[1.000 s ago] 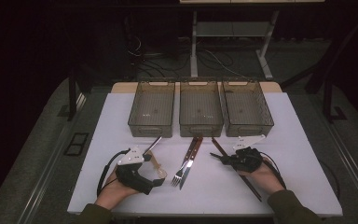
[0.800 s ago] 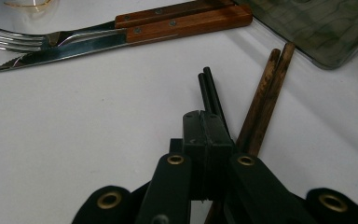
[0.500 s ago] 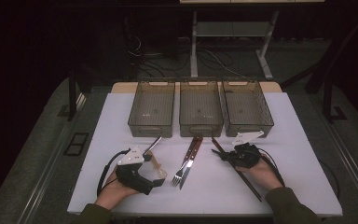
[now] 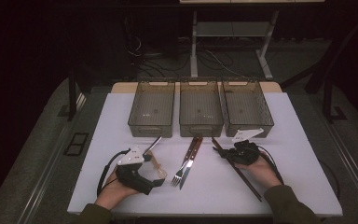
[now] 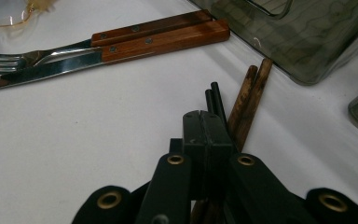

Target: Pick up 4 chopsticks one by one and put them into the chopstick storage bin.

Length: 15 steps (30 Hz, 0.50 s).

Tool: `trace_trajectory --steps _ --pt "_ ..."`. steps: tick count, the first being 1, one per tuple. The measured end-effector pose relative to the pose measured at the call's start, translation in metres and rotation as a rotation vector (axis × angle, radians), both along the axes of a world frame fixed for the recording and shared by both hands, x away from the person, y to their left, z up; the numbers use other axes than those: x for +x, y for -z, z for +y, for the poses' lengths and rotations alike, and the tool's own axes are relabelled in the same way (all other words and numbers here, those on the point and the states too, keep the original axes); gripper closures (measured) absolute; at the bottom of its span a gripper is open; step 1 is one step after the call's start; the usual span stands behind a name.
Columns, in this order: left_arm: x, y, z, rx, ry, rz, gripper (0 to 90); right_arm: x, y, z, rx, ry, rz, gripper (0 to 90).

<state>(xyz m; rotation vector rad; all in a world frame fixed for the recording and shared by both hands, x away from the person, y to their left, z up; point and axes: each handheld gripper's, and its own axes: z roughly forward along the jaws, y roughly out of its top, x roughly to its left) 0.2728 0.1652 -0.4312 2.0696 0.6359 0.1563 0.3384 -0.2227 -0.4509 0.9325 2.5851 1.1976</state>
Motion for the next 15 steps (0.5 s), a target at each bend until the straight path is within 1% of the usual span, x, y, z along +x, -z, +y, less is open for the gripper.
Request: trace_trajectory --steps 1,3,5,7,10,11,12,13,14,15 --pt "0.0 0.0 0.0 -0.001 0.001 0.0 0.0 0.0 -0.001 0.0 0.003 0.0 0.0 89.7" --pt "0.0 0.0 0.0 -0.001 0.0 0.001 0.0 -0.002 -0.006 -0.004 0.019 -0.001 -0.008 84.8" --pt "0.0 0.0 0.001 -0.002 -0.001 0.001 0.0 -0.005 -0.013 -0.009 0.039 0.0 -0.007 80.6" --pt "0.0 0.0 0.001 -0.003 -0.002 0.002 0.0 -0.008 -0.019 -0.016 0.047 0.005 -0.011 73.9" --pt "0.0 0.0 0.001 -0.003 -0.002 0.002 0.0 -0.016 -0.027 -0.027 0.061 -0.007 -0.008 67.0" --pt "0.0 0.0 0.001 -0.003 -0.002 0.003 0.0 -0.019 -0.03 -0.032 0.059 -0.01 -0.004 66.1" --pt "0.0 0.0 0.001 -0.004 -0.001 0.004 0.0 -0.019 -0.03 -0.032 0.059 -0.01 -0.004 66.1" --pt "0.0 0.001 0.001 -0.005 -0.001 0.006 0.0 -0.026 -0.034 -0.042 0.057 -0.004 -0.012 65.0" --pt "0.0 0.001 0.001 -0.004 -0.001 0.007 0.0 -0.029 -0.036 -0.047 0.05 0.01 -0.017 63.1" --pt "0.0 0.001 0.001 -0.003 0.0 0.008 0.0 -0.031 -0.037 -0.052 0.048 0.005 -0.014 63.5"
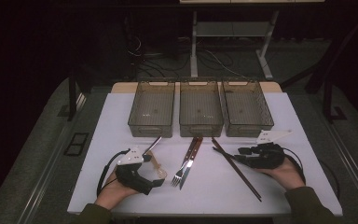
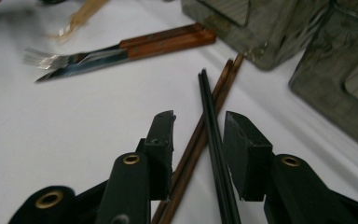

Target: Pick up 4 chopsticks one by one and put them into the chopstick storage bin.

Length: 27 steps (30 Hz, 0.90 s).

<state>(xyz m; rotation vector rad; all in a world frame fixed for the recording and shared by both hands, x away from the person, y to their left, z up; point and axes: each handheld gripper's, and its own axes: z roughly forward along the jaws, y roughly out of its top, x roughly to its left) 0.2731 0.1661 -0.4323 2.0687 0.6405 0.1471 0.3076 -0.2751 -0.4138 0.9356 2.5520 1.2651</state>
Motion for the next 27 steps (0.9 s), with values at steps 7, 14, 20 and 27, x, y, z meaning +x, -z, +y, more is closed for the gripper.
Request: trace_trajectory --steps 7,14,20,27 --pt "0.0 0.0 0.0 -0.006 0.0 0.0 0.0 -0.016 0.0 -0.031 -0.038 -0.001 0.015 60.2" --pt "0.0 0.0 0.0 -0.007 -0.002 0.001 0.0 -0.029 0.007 -0.048 -0.094 0.014 0.025 65.2" --pt "-0.001 0.0 0.0 -0.004 0.001 0.0 0.0 -0.03 0.012 -0.055 -0.128 0.012 0.025 71.4" --pt "-0.001 0.0 0.0 -0.002 0.004 0.0 0.0 -0.026 0.016 -0.054 -0.166 -0.002 0.021 76.0"
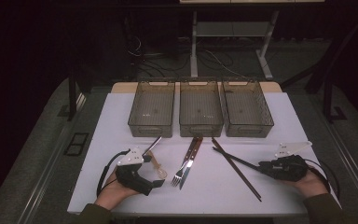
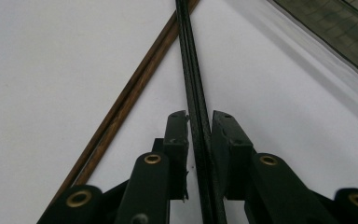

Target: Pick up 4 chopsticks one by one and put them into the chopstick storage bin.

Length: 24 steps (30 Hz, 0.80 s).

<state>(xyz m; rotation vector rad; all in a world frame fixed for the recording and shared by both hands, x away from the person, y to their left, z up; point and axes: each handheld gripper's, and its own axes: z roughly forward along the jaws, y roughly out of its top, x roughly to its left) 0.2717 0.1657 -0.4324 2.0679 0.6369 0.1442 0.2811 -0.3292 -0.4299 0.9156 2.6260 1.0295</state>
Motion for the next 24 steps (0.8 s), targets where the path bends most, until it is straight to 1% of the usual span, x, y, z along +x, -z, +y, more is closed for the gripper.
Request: trace_trajectory --steps 3,8,22,24 --pt "0.0 0.0 0.0 0.001 0.001 0.0 0.0 0.002 0.002 0.0028 -0.017 -0.008 0.004 76.5" --pt "-0.0002 -0.0001 -0.0001 0.0 0.001 -0.001 0.0 0.0032 0.0038 0.0049 -0.031 -0.016 0.007 77.3" --pt "-0.0003 0.0001 -0.0004 0.0 0.006 0.001 0.0 0.0033 0.0055 0.0077 -0.043 -0.031 0.01 80.2" --pt "-0.0003 0.0001 -0.0004 -0.001 0.006 0.0 0.0 0.0033 0.0062 0.0085 -0.051 -0.039 0.014 80.2"
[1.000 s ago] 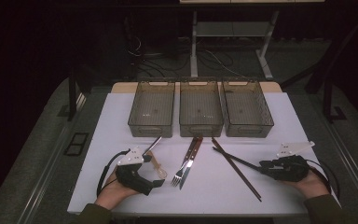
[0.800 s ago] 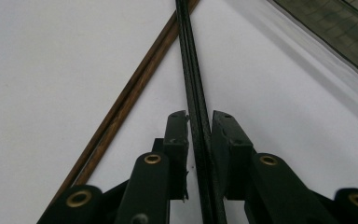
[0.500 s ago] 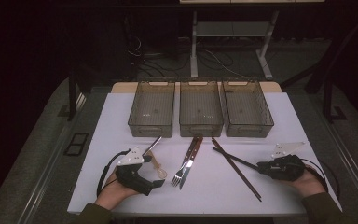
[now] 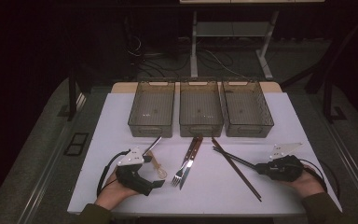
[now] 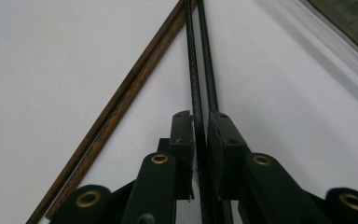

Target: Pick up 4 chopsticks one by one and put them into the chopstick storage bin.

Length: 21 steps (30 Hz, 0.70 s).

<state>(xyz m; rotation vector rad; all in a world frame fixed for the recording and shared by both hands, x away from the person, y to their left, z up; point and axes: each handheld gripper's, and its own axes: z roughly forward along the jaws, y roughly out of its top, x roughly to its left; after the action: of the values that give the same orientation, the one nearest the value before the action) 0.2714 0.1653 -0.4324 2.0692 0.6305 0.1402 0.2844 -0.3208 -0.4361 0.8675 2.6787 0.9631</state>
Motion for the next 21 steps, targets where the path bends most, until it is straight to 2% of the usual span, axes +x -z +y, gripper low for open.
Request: trace_trajectory --steps 21 --pt "0.0 0.0 0.0 -0.001 0.001 0.0 0.0 0.0002 0.0048 0.0057 -0.035 -0.033 0.001 81.7"
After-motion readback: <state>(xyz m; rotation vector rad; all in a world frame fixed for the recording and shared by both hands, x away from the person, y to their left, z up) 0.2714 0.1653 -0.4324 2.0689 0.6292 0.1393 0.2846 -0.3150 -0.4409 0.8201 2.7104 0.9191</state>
